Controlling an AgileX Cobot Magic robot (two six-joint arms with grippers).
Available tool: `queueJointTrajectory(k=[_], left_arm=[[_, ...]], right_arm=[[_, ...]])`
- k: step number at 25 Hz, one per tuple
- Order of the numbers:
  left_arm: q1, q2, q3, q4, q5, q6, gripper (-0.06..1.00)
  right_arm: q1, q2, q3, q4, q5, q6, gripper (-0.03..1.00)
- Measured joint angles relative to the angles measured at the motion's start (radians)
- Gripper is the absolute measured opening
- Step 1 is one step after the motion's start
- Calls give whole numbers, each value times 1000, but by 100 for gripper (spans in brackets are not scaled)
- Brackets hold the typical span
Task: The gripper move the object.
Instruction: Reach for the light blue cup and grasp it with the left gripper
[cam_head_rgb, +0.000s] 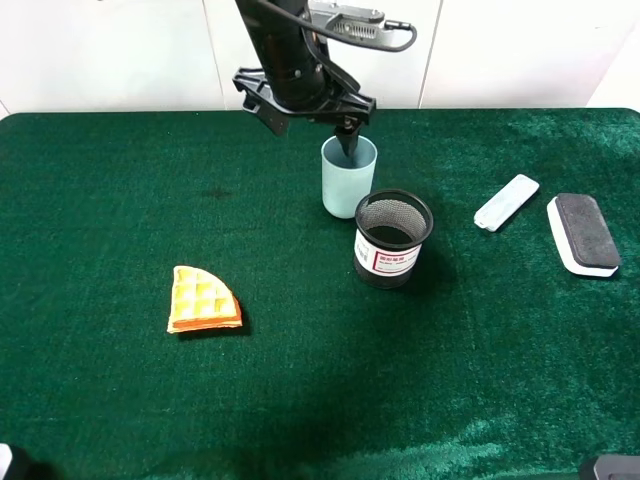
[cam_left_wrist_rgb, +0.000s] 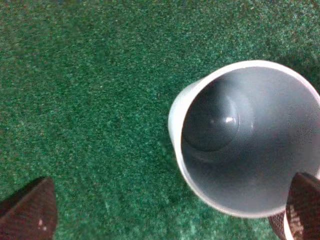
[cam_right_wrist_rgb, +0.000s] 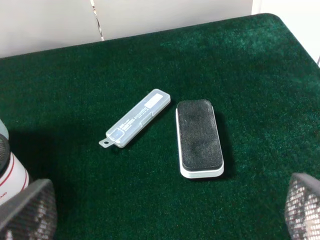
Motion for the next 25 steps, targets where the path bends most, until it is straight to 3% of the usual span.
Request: queueJointTrajectory(k=[13,25], left_arm=[[0,79,0,3,-138,-39,91],[0,114,0,2,-157,-69,77]], right_arm=[[0,0,0,0,1,0,70],[0,0,0,0,1,0,70]])
